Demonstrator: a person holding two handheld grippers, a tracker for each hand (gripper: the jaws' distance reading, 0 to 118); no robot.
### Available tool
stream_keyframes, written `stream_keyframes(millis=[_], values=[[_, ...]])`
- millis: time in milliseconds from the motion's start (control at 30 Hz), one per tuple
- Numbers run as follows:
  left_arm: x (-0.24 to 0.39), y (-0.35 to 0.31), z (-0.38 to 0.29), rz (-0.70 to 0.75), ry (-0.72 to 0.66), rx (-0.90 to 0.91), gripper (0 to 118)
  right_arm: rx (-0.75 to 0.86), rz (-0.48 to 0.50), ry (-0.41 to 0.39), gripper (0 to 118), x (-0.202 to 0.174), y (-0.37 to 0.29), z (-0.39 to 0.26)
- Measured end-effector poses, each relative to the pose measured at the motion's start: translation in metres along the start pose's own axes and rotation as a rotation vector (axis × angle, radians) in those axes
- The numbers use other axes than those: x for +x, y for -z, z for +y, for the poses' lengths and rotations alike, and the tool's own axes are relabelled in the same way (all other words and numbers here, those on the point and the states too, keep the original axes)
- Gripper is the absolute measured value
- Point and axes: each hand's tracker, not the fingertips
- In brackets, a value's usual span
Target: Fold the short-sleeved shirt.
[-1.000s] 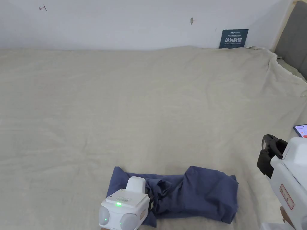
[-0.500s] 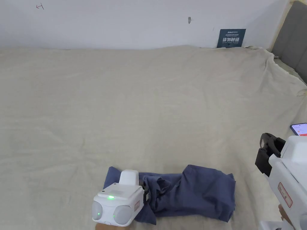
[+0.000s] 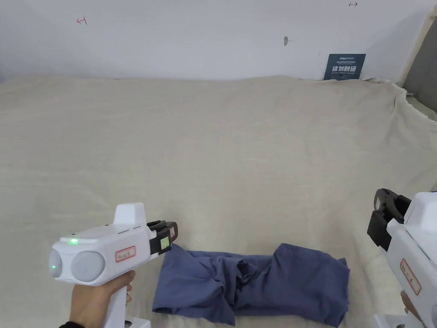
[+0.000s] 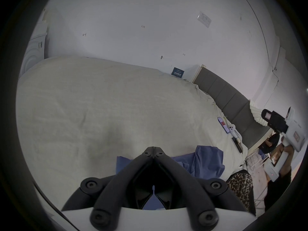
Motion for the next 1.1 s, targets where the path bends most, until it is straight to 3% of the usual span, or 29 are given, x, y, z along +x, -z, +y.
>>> stream_keyframes(millis=[167, 233, 300, 333, 367, 433, 467, 600, 800, 1000, 1100], values=[[-0.033, -0.007, 0.001, -0.120, -0.132, -0.063, 0, 0.003, 0.009, -0.007, 0, -0.002, 0.000, 0.000], [-0.046, -0.002, -0.002, -0.164, -0.197, -0.131, 10, 0.001, 0.010, -0.009, 0, -0.002, 0.001, -0.001], [-0.059, 0.006, -0.009, -0.182, -0.261, -0.195, 37, -0.003, 0.011, -0.010, 0, -0.002, 0.001, -0.002], [-0.064, 0.009, -0.012, -0.169, -0.275, -0.192, 61, -0.005, 0.011, -0.010, 0, -0.001, 0.002, -0.003], [-0.068, 0.012, -0.017, -0.154, -0.275, -0.190, 75, -0.007, 0.011, -0.011, 0, -0.001, 0.002, -0.003], [-0.077, 0.020, -0.023, -0.127, -0.295, -0.201, 94, -0.011, 0.008, -0.014, 0, -0.001, 0.002, -0.004], [-0.082, 0.024, -0.026, -0.126, -0.311, -0.208, 97, -0.013, 0.006, -0.014, 0, -0.001, 0.001, -0.004], [-0.101, 0.047, -0.038, -0.150, -0.387, -0.290, 98, -0.024, -0.001, -0.011, 0, 0.002, 0.002, -0.007], [-0.109, 0.076, -0.055, -0.144, -0.329, -0.343, 95, -0.039, -0.012, -0.010, 0, 0.006, 0.004, -0.012], [-0.086, 0.098, -0.064, -0.168, -0.302, -0.393, 79, -0.057, -0.021, -0.013, 0, 0.008, 0.005, -0.015], [-0.075, 0.104, -0.064, -0.171, -0.279, -0.395, 58, -0.062, -0.026, -0.013, 0, 0.009, 0.006, -0.016]])
